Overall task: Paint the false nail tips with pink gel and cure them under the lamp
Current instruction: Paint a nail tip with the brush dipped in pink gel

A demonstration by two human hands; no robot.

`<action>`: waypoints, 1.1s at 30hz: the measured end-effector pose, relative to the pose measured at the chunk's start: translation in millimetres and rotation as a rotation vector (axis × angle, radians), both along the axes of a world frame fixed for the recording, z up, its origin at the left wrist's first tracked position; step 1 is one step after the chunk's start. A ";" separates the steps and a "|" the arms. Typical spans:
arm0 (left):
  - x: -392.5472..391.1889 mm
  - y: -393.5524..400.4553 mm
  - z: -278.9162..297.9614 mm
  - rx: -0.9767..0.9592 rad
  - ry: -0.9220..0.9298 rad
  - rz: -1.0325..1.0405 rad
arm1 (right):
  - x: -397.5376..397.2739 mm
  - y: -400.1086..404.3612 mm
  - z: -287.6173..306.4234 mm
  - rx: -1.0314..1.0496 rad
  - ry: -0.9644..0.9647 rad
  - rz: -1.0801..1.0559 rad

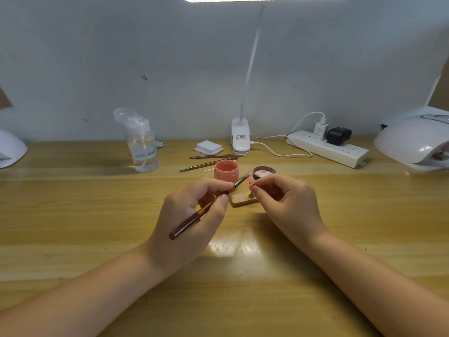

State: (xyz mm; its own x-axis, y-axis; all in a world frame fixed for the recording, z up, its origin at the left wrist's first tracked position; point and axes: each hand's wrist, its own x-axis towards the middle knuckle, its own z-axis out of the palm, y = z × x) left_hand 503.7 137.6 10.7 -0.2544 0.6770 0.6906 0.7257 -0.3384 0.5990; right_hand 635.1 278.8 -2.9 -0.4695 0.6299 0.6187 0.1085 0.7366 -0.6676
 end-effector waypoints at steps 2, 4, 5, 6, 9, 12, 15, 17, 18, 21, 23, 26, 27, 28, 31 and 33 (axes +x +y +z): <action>-0.2 0.5 -0.4 -0.030 -0.002 0.005 | 0.1 0.1 -0.1 -0.006 0.001 -0.004; -0.3 -0.8 -0.2 -0.038 -0.017 -0.021 | -0.1 0.2 -0.4 -0.010 -0.006 -0.005; -0.2 -1.5 0.1 -0.023 -0.024 -0.025 | -0.3 0.2 -0.5 -0.011 -0.007 -0.005; -0.1 -1.7 0.6 -0.007 -0.024 -0.021 | -0.3 0.4 -0.5 -0.013 -0.007 -0.003; 0.2 0.0 0.9 -0.014 -0.014 0.014 | 0.1 0.6 -0.5 -0.018 -0.012 0.001; -1.2 -1.5 0.6 -0.051 -0.009 -0.008 | -0.1 0.1 -0.4 -0.016 -0.008 -0.004; -2.3 -2.8 5.8 -0.030 -0.078 -0.038 | -0.3 0.2 0.0 -0.017 -0.006 -0.011; -4.4 2.8 14.6 -0.038 -0.238 -0.029 | -0.4 0.5 -0.4 -0.015 -0.016 -0.009; -7.5 8.4 20.6 -0.050 -0.325 0.009 | -0.3 0.3 -0.8 -0.011 -0.014 -0.010; -27.9 29.9 39.9 -0.139 -0.424 0.211 | -0.5 -0.4 -0.7 -0.002 -0.017 -0.008; -40.7 43.7 52.9 -0.252 -0.395 0.286 | -0.7 -0.2 -0.2 -0.001 -0.024 -0.004; -54.2 66.0 63.8 -0.410 -0.311 0.361 | -1.1 0.1 0.0 0.017 -0.016 -0.007; -57.0 73.5 65.5 -0.457 -0.290 0.365 | -1.3 0.0 0.1 0.016 -0.015 -0.007; -58.9 80.5 66.7 -0.500 -0.281 0.357 | -1.5 0.1 0.0 0.011 -0.014 -0.005; -60.9 96.3 67.6 -0.627 -0.252 0.352 | -2.0 0.2 -0.3 0.006 -0.007 -0.005; -59.7 103.0 67.1 -0.694 -0.220 0.351 | -2.1 -0.1 -0.5 0.014 0.006 -0.008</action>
